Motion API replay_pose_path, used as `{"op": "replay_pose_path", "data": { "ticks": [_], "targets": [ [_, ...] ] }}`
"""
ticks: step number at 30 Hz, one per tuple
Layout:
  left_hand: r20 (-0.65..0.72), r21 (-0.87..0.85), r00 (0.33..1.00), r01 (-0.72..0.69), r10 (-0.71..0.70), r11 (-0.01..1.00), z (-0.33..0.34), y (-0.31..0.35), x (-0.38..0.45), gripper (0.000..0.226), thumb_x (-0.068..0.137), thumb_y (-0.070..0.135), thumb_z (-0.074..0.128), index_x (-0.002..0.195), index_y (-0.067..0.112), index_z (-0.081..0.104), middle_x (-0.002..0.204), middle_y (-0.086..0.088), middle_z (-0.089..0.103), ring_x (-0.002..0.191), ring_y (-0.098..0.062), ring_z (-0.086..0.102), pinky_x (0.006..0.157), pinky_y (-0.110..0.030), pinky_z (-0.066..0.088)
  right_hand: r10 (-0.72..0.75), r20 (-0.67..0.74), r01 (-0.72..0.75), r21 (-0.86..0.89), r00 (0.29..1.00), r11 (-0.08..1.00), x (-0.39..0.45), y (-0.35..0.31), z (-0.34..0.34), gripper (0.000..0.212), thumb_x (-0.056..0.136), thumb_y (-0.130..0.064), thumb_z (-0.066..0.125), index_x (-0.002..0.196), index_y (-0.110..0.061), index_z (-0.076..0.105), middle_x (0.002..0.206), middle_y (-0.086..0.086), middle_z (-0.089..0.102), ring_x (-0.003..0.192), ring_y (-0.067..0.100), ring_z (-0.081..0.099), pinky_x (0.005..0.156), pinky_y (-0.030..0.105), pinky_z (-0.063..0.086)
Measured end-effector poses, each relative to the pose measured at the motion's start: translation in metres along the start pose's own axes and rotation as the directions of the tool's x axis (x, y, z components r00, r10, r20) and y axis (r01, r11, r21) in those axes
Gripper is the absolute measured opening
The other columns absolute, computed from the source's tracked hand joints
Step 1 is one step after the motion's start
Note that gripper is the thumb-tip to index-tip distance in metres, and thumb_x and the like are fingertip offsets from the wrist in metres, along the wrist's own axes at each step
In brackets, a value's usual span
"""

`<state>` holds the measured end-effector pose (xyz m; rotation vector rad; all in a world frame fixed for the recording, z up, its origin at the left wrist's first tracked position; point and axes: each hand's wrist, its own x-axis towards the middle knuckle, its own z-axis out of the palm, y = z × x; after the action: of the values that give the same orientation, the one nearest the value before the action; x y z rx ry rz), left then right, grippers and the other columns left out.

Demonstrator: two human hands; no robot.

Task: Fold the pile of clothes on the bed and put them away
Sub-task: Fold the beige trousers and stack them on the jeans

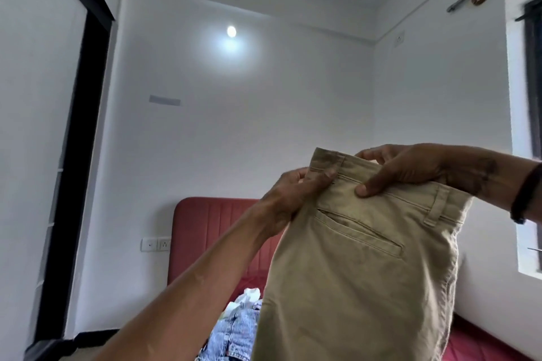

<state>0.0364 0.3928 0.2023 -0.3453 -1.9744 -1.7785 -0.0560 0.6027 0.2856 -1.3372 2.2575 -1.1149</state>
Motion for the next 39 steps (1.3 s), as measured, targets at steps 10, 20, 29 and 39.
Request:
{"op": "replay_pose_path", "data": {
  "ticks": [10,20,29,39],
  "targets": [
    [-0.083,0.186,0.969,-0.212,0.231,0.959,-0.019,0.023,0.037,0.033,0.081,0.025,0.087,0.105,0.003,0.080,0.106,-0.012,0.079,0.103,-0.027,0.075,0.095,-0.042,0.060,-0.185,-0.214,0.000,-0.655,0.959,0.755,0.020,-0.076,-0.075,0.054,0.074,-0.015,0.093,0.117,-0.027,0.063,0.100,0.003,0.079,0.091,0.026,0.076,0.079,0.050,0.064],
    [0.180,-0.285,0.966,-0.132,0.188,0.949,0.013,0.100,0.064,0.057,0.104,0.049,0.054,0.136,0.003,0.064,0.133,-0.018,0.068,0.127,-0.033,0.062,0.115,-0.049,0.045,-0.582,-0.165,0.302,-0.725,0.796,0.619,-0.028,-0.127,-0.090,0.028,0.097,-0.023,0.072,0.122,-0.035,0.068,0.098,-0.010,0.079,0.093,0.009,0.076,0.087,0.034,0.059],
    [-0.031,0.059,0.971,-0.235,0.237,0.970,0.029,0.104,0.056,0.068,0.084,0.053,0.081,0.106,-0.011,0.070,0.101,-0.019,0.074,0.092,-0.032,0.072,0.084,-0.037,0.059,-0.677,-0.367,0.361,-0.635,0.638,0.683,-0.031,-0.083,-0.081,0.019,0.096,-0.046,0.068,0.092,-0.029,0.076,0.089,-0.007,0.078,0.083,0.012,0.073,0.075,0.033,0.056],
    [-0.032,0.198,0.920,-0.377,0.390,0.905,0.029,0.115,0.063,0.024,0.086,0.019,0.083,0.108,0.010,0.080,0.103,-0.008,0.080,0.102,-0.023,0.075,0.096,-0.038,0.059,-0.633,-0.208,0.153,-0.871,0.746,0.467,-0.008,-0.078,-0.081,0.023,0.100,-0.043,0.060,0.110,-0.022,0.059,0.108,0.000,0.060,0.097,-0.007,0.053,0.092,0.031,0.049]
  ]
}}
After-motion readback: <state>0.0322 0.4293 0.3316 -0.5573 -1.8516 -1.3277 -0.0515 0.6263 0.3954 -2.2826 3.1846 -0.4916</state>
